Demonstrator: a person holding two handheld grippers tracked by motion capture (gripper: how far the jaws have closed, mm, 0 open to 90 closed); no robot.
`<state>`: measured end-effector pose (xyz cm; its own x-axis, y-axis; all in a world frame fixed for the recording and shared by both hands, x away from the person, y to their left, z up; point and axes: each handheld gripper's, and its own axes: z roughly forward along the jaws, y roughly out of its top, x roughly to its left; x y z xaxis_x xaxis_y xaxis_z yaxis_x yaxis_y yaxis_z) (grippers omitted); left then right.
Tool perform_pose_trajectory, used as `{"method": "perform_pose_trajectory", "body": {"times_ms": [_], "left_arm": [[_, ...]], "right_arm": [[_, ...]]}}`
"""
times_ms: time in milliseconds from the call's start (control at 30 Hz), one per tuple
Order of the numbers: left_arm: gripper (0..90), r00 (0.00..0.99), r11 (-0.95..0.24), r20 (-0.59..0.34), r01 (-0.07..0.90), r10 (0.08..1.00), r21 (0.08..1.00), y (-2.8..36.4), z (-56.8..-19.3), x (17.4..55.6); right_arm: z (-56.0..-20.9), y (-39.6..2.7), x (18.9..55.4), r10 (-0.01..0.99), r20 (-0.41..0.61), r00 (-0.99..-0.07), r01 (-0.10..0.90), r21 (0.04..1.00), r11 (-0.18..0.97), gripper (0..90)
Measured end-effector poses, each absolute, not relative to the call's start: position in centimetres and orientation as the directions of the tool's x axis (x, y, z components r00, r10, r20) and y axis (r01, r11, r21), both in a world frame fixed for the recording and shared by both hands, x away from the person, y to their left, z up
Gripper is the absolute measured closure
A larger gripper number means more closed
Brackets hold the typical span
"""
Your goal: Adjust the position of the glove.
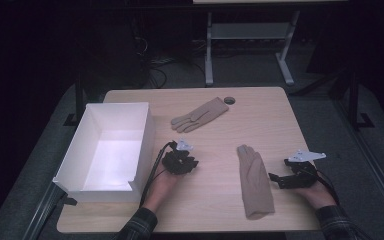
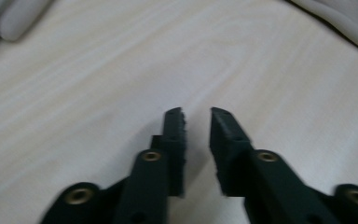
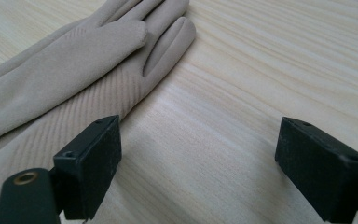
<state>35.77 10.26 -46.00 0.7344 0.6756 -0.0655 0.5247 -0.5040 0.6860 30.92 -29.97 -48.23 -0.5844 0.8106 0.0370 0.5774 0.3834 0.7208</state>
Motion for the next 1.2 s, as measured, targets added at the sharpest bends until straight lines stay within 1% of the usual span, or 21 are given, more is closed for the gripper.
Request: {"method": "perform_pose_trajectory", "body": {"times_ms": [100, 267, 333, 700, 967, 1200], "left_arm": [[89.6, 0.716, -0.507, -0.031, 0.523, 0.697, 0.686, 10.1, -45.6, 36.9], [89.7, 0.69, -0.48, -0.017, 0.522, 0.724, 0.705, 9.9, -45.3, 39.2], [89.7, 0.683, -0.491, 0.009, 0.516, 0.73, 0.702, 9.8, -45.2, 40.1], [89.8, 0.64, -0.475, 0.054, 0.508, 0.766, 0.719, 9.8, -44.4, 44.6], [89.8, 0.623, -0.49, 0.094, 0.503, 0.776, 0.712, 9.5, -44.6, 46.6], [89.8, 0.603, -0.472, 0.083, 0.525, 0.794, 0.708, 9.8, -45.7, 47.8]], "right_arm": [[-48.2, -30.0, 30.9, 0.811, 0.036, -0.583, 0.577, 0.721, 0.383, 13.9], [-48.2, -30.0, 30.9, 0.811, 0.036, -0.584, 0.577, 0.721, 0.384, 13.9], [-48.2, -30.0, 30.9, 0.811, 0.036, -0.584, 0.577, 0.721, 0.384, 13.9], [-48.2, -30.0, 30.9, 0.812, 0.037, -0.583, 0.578, 0.721, 0.382, 13.9], [-48.2, -30.0, 31.0, 0.812, 0.037, -0.583, 0.578, 0.721, 0.383, 13.9], [-48.2, -29.9, 31.0, 0.812, 0.038, -0.583, 0.578, 0.721, 0.381, 13.9]]}}
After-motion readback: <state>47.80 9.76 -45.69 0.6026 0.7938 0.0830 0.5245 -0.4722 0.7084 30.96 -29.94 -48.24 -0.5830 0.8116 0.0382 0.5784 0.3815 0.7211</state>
